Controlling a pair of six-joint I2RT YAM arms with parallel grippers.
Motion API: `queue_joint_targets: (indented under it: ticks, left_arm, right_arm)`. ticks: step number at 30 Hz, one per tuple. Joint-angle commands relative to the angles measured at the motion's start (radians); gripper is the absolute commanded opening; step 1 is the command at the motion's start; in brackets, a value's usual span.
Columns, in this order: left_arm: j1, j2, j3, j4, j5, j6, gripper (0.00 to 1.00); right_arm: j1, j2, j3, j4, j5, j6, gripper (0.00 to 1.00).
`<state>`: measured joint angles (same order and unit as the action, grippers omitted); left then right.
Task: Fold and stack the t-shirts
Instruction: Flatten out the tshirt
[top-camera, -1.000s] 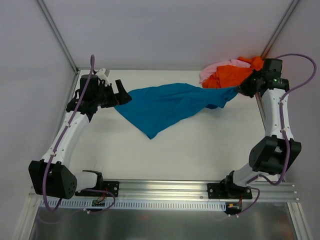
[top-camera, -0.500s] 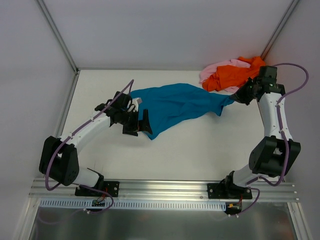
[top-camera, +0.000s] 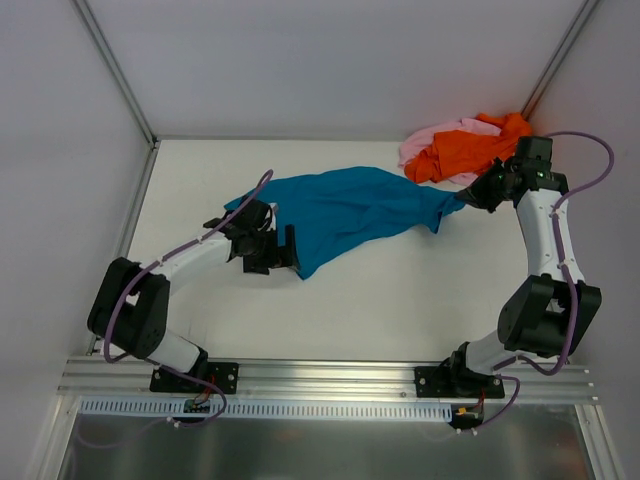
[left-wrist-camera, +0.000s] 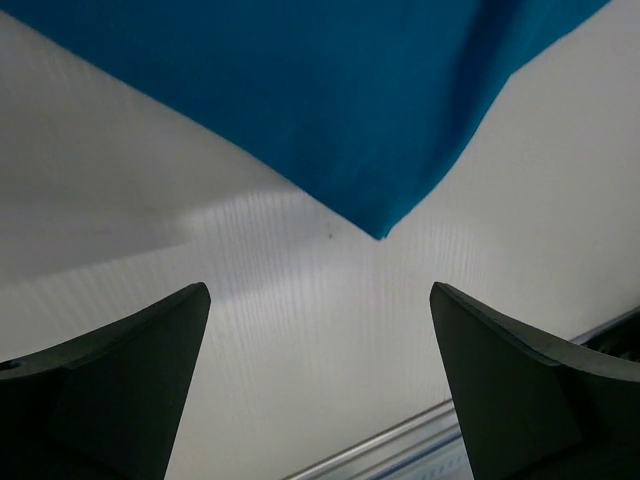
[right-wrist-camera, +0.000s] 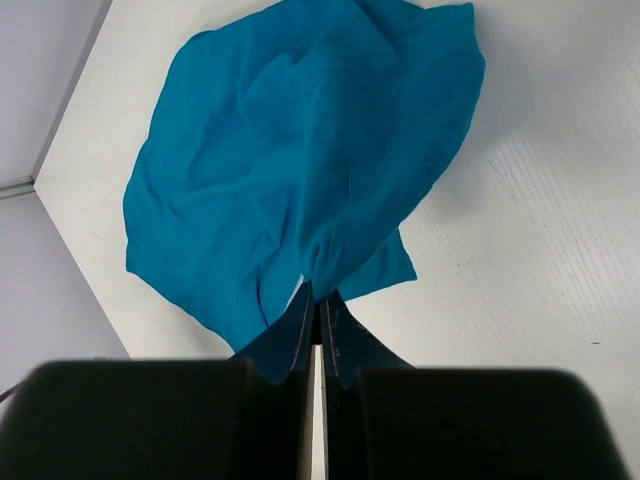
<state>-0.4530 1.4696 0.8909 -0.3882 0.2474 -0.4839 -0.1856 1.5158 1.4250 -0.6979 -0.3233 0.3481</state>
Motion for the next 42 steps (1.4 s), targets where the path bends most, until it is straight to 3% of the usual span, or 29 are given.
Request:
queue_joint_targets:
  ticks: [1, 10, 30, 42]
  left_arm:
    - [-0.009, 0.053, 0.052, 0.150, -0.048, -0.053, 0.95]
    - [-0.009, 0.238, 0.218, 0.245, -0.068, -0.021, 0.95]
    - [0.014, 0.526, 0.422, 0.222, -0.252, 0.054, 0.96]
    - [0.160, 0.753, 0.821, 0.138, -0.332, 0.215, 0.96]
  right_arm:
    - [0.005, -0.052, -0.006, 0.017, -0.019, 0.006, 0.01]
    - [0.005, -0.055, -0.012, 0.009, -0.020, 0.003, 0.00]
    - [0.003, -0.083, -0.017, -0.029, -0.022, -0.001, 0.01]
    - [-0.020, -0.109, -0.043, -0.061, -0.011, -0.011, 0.01]
